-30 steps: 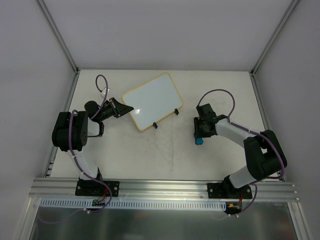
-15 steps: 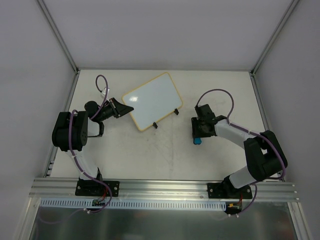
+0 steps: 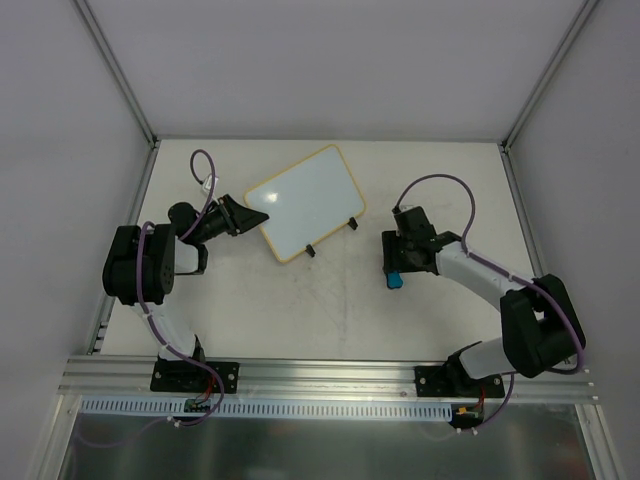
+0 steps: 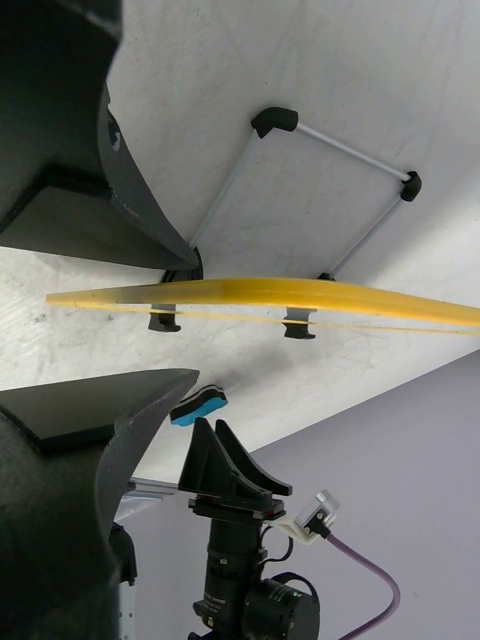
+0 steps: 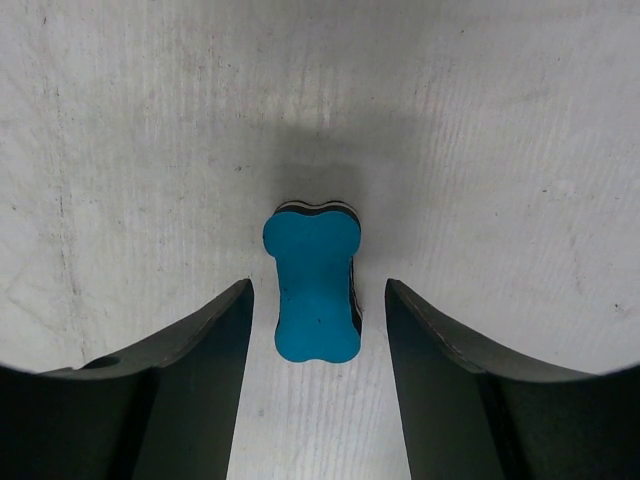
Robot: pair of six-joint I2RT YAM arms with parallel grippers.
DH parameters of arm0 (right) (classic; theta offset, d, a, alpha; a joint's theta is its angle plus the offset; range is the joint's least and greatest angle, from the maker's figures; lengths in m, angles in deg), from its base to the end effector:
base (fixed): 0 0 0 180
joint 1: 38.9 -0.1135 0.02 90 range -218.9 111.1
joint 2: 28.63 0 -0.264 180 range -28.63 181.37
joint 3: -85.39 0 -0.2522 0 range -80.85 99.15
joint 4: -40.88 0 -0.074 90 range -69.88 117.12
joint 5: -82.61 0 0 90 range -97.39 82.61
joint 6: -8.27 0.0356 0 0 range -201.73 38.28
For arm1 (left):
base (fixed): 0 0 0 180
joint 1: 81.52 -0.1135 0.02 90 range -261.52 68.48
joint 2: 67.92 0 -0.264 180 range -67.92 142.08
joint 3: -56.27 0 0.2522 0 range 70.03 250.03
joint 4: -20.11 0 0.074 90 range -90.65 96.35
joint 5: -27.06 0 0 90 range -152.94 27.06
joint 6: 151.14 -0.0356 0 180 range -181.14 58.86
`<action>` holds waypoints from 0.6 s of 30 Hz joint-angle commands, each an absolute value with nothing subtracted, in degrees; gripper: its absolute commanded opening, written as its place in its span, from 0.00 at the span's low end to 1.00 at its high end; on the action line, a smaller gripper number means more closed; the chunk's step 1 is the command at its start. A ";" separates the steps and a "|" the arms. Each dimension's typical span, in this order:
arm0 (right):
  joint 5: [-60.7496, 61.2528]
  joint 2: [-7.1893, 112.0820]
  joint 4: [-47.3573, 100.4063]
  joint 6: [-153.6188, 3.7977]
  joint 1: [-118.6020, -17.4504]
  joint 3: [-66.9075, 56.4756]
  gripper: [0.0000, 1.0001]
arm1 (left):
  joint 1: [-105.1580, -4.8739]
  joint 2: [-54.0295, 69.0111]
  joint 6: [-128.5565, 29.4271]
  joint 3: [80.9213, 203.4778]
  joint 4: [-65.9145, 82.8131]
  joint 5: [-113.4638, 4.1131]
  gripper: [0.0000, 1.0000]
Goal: Erase the whiteboard
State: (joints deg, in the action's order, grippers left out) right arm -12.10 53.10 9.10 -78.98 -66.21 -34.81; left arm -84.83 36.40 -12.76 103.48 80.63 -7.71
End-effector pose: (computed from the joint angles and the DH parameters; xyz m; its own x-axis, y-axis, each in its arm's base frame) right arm 0.2508 0.1262 0.1923 -0.7352 -0.3258 -0.5944 -0.3792 0.9245 -0.0377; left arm 0.3175 -0.0109 0.1631 -0.5479 -0.4587 -0.6995 0.5662 0.4122 -0.7138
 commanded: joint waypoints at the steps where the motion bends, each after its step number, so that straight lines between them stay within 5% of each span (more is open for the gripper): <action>1: -13.45 50.47 7.70 -78.91 -66.58 -33.04 0.58 | -84.59 33.51 -15.09 102.73 102.67 -7.21 0.45; 18: -14.25 41.42 7.52 -82.85 -65.10 -32.16 0.60 | -91.00 21.76 -16.58 91.75 102.67 -14.68 0.61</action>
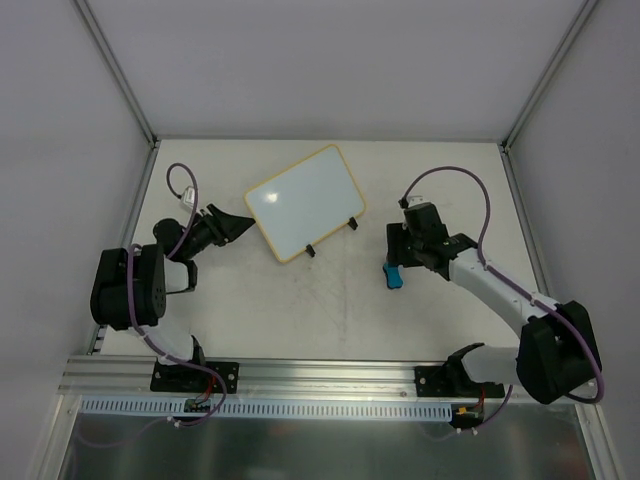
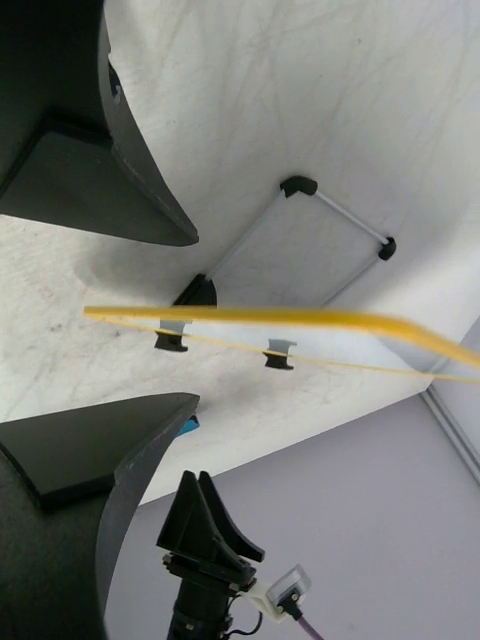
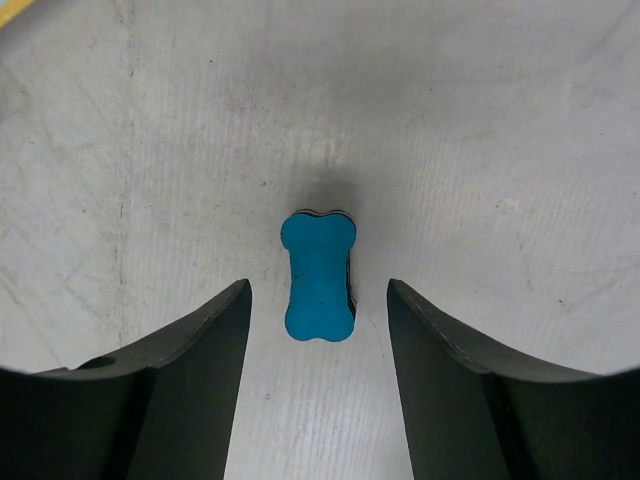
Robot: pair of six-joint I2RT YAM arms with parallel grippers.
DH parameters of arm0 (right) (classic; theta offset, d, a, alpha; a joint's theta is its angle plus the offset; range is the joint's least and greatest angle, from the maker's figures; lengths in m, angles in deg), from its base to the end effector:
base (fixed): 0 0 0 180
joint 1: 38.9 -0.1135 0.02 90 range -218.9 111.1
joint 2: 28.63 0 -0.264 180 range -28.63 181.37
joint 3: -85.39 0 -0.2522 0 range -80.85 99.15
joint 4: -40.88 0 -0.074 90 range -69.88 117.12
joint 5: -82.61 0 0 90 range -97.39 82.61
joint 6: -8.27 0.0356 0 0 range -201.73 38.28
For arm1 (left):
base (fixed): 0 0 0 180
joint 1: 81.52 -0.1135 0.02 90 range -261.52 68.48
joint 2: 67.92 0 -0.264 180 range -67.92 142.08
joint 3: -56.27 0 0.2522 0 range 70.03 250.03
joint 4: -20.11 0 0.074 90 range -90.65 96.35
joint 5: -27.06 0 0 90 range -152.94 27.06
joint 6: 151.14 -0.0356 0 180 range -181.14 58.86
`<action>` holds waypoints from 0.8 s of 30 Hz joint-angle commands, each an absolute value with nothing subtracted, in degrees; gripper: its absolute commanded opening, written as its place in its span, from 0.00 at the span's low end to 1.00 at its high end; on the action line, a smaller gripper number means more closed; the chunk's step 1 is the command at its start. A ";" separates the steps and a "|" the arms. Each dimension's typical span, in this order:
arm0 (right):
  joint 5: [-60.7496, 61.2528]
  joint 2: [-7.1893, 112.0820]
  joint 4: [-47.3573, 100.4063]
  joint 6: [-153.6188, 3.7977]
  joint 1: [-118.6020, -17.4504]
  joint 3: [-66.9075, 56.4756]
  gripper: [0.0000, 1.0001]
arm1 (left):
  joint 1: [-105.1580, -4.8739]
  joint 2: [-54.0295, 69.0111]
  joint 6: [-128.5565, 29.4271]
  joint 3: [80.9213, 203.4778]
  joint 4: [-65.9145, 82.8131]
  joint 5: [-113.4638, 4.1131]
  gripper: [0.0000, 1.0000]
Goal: Erase the whiteboard
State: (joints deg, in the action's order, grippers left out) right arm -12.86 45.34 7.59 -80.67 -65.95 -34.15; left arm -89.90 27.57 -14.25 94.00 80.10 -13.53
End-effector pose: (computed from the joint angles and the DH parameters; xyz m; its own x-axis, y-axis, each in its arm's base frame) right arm 0.2395 0.1185 0.2285 -0.6564 -0.3145 -0.6857 -0.3825 0.9222 -0.0568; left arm 0.2779 0.0136 0.1668 -0.4525 -0.5468 -0.7045 0.4763 0.5196 -0.7093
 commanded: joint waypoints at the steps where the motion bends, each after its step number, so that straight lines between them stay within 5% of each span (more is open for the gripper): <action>1: -14.16 40.54 7.61 -82.95 -64.66 -32.33 0.60 | -91.44 20.43 -16.58 90.70 102.50 -14.95 0.63; 6: -4.61 31.67 14.10 -82.08 -58.78 -38.30 0.70 | -93.82 7.17 -18.86 81.38 96.54 -19.33 0.85; 8: -0.82 28.34 16.30 -81.90 -57.01 -40.67 0.76 | -93.82 0.76 -22.28 79.79 82.39 -22.57 0.96; 15: -3.96 18.57 19.03 -81.90 -56.21 -46.04 0.82 | -92.07 -35.60 -34.07 81.71 34.38 -41.26 0.99; 24: -5.28 8.74 24.11 -79.61 -56.21 -55.34 0.84 | -88.90 -51.46 -34.42 79.00 17.87 -46.33 0.99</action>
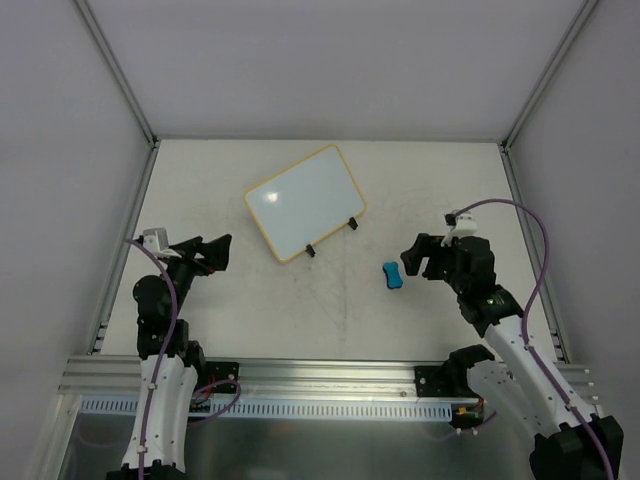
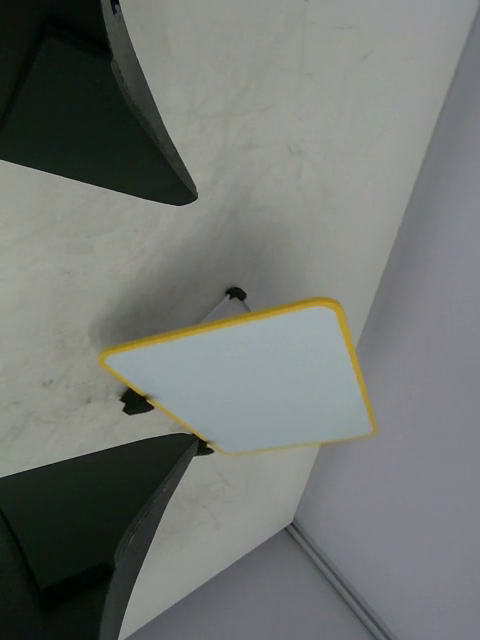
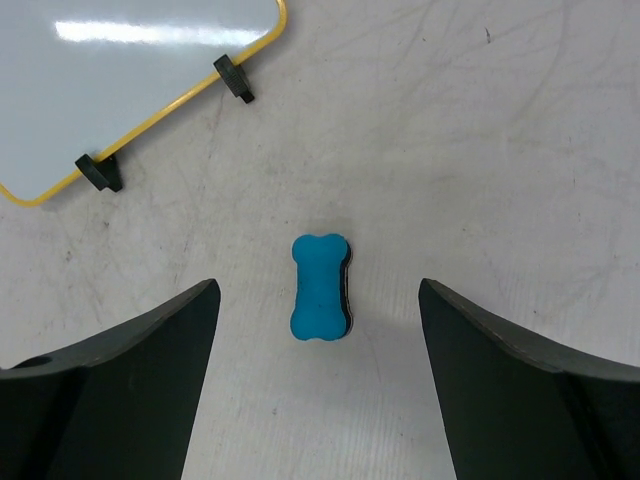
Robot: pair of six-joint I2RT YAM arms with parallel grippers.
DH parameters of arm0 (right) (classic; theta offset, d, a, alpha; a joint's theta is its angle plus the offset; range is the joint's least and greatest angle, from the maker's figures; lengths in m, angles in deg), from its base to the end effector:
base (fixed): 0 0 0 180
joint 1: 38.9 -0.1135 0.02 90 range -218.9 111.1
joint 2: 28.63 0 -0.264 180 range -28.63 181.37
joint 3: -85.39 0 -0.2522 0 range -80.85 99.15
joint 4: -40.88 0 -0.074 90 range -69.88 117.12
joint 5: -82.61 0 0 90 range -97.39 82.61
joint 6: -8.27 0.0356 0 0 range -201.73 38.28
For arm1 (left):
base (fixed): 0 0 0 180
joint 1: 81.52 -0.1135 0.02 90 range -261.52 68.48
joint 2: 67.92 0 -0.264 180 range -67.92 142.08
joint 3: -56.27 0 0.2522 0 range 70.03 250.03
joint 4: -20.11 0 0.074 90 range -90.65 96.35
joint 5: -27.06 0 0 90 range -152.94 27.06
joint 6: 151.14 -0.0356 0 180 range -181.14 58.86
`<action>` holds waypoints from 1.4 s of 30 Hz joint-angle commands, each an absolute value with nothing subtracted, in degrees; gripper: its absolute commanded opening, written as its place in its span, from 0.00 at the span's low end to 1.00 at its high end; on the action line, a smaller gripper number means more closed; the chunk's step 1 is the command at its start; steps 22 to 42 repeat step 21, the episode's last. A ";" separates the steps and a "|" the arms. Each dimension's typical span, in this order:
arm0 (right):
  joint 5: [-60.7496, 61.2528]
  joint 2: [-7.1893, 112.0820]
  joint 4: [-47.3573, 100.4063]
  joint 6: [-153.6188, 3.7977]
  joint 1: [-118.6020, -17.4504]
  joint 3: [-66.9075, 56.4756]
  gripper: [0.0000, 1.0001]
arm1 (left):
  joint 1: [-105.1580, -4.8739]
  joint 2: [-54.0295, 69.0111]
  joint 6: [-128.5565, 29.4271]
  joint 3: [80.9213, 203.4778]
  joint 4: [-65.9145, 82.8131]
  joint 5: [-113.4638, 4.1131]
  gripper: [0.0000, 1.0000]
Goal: Erase the whiteboard
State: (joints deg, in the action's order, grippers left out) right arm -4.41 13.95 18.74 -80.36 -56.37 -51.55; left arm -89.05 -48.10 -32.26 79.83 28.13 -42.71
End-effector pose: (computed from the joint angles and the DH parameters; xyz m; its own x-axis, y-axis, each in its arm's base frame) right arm 0.1708 0.0557 0.2538 -0.3602 -0.0883 -0.9287 -0.3374 0.9405 0.0414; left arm 0.1290 0.0046 0.2414 0.0742 -0.4473 -0.8913 0.2838 0.8663 -0.4111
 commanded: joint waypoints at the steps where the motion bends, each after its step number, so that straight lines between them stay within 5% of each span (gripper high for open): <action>1: -4.93 6.54 25.61 -79.70 -56.21 -57.28 0.85 | -88.90 -52.35 -34.60 78.65 16.03 -45.80 0.99; 8: -8.95 -9.56 31.25 -80.49 -56.21 -68.54 0.96 | -88.81 -54.47 -36.27 77.85 10.92 -43.34 0.99; 42: -8.01 -0.16 32.39 -79.79 -56.21 -66.79 0.97 | -88.90 -54.55 -36.80 77.85 10.92 -44.22 0.99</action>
